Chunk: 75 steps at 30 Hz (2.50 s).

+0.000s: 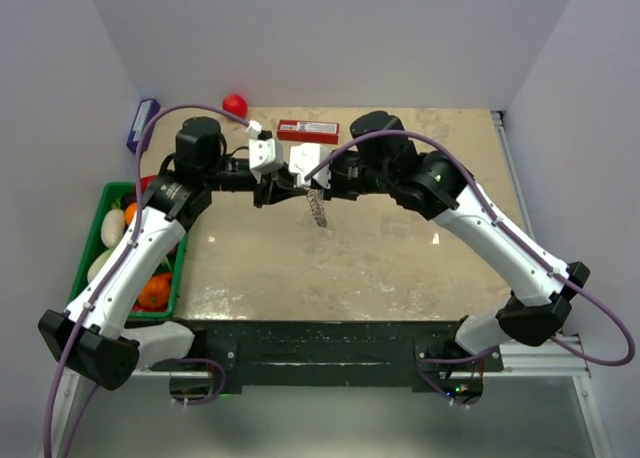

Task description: Remove the keys from the keyring

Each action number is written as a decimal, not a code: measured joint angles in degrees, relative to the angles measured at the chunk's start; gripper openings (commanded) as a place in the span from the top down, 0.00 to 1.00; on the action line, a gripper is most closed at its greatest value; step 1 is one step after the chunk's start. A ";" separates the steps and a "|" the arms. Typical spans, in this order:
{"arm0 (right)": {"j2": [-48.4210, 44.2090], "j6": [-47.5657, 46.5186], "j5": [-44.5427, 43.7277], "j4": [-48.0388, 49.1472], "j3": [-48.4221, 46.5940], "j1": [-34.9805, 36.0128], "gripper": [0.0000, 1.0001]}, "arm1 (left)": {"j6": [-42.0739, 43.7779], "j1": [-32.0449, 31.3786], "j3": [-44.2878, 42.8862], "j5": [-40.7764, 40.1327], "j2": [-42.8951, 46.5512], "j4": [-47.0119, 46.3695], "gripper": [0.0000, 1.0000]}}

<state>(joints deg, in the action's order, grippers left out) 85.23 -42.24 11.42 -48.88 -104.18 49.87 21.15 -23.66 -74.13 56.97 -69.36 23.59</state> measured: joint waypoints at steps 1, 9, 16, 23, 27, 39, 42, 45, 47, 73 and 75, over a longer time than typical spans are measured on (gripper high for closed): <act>0.00 -0.07 -0.04 -0.22 -0.11 0.02 1.00 | 0.07 -0.11 0.00 -0.28 -0.15 0.02 0.72; 0.00 -0.52 -0.85 -1.03 -0.15 0.70 1.00 | 0.00 -0.15 0.00 -0.72 -0.39 0.02 0.75; 0.00 -0.68 -0.98 -1.01 -0.15 0.96 1.00 | -0.15 -0.15 0.00 -0.66 -0.39 -0.02 0.75; 0.00 -0.81 -0.98 -0.90 0.81 1.14 1.00 | -0.52 -0.15 0.00 -0.44 -0.39 -0.07 0.76; 0.00 -0.87 -0.96 -0.83 1.36 1.16 1.00 | -0.66 -0.15 0.00 0.37 -0.39 -0.26 0.76; 0.00 -0.83 0.59 -0.76 1.55 1.22 1.00 | -0.63 -0.15 0.07 0.87 -0.39 -0.46 0.78; 0.00 -0.85 0.92 -0.76 1.55 1.22 1.00 | -0.63 -0.15 0.66 0.87 -0.37 -0.66 0.80; -0.02 -0.85 1.27 -0.76 1.55 1.22 1.00 | -0.61 -0.15 1.09 0.81 -0.37 -0.66 0.79; -0.15 -0.85 1.36 -0.76 1.55 1.22 1.00 | -0.61 -0.15 1.11 0.79 -0.37 -0.72 0.80; -2.14 -0.83 1.81 1.60 3.02 1.20 0.61 | -1.66 0.79 1.40 3.80 -0.35 -0.85 1.00; -3.10 -0.87 1.88 1.75 3.21 1.20 0.60 | -2.10 1.14 1.40 5.22 -0.35 -0.85 1.00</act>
<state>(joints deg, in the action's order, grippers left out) 82.13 -43.11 13.30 -47.13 -100.97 51.07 19.05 -22.52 -72.73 62.19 -69.71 22.74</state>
